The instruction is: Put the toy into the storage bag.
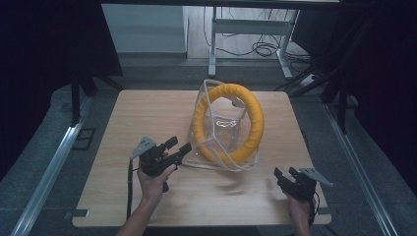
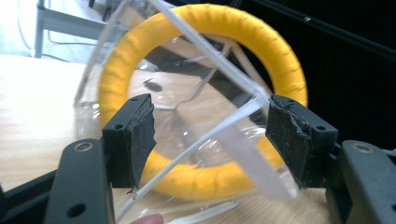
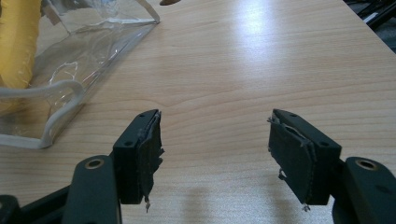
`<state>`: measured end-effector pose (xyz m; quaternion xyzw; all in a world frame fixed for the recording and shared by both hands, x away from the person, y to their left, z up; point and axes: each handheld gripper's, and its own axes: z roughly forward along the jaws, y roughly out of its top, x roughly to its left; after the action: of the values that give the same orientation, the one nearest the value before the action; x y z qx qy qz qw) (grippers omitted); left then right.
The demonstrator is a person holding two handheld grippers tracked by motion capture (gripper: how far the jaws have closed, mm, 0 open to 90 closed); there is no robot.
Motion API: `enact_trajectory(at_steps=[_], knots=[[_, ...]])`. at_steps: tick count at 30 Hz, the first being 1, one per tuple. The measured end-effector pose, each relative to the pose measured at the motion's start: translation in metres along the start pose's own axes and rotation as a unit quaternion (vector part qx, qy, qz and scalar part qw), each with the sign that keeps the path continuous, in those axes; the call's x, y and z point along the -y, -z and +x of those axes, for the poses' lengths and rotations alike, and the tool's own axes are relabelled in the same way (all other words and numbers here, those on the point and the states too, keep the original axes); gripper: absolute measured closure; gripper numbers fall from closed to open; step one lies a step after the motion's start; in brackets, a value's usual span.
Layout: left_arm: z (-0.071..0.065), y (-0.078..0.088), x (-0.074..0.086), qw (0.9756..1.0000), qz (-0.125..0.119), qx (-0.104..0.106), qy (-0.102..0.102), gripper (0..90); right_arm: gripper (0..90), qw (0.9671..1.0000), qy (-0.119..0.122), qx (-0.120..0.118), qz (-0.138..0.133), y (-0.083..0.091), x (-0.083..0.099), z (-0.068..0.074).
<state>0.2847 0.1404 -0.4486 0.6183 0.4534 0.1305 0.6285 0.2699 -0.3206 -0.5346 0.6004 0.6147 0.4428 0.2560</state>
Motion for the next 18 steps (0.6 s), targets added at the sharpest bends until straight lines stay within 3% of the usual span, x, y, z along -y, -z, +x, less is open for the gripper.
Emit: enact_trajectory(at_steps=[9, 18], knots=[[0.022, 0.023, 0.004, 0.9996, 0.022, -0.019, -0.001, 33.3, 34.7, 1.0, -0.001, -0.001, 0.002, 0.0, 0.0, 0.001], [0.035, 0.027, 0.011, 0.9985, 0.045, -0.031, 0.003, 33.7, 34.7, 1.0, 0.003, -0.005, 0.003, 0.0, 0.0, 0.001]])
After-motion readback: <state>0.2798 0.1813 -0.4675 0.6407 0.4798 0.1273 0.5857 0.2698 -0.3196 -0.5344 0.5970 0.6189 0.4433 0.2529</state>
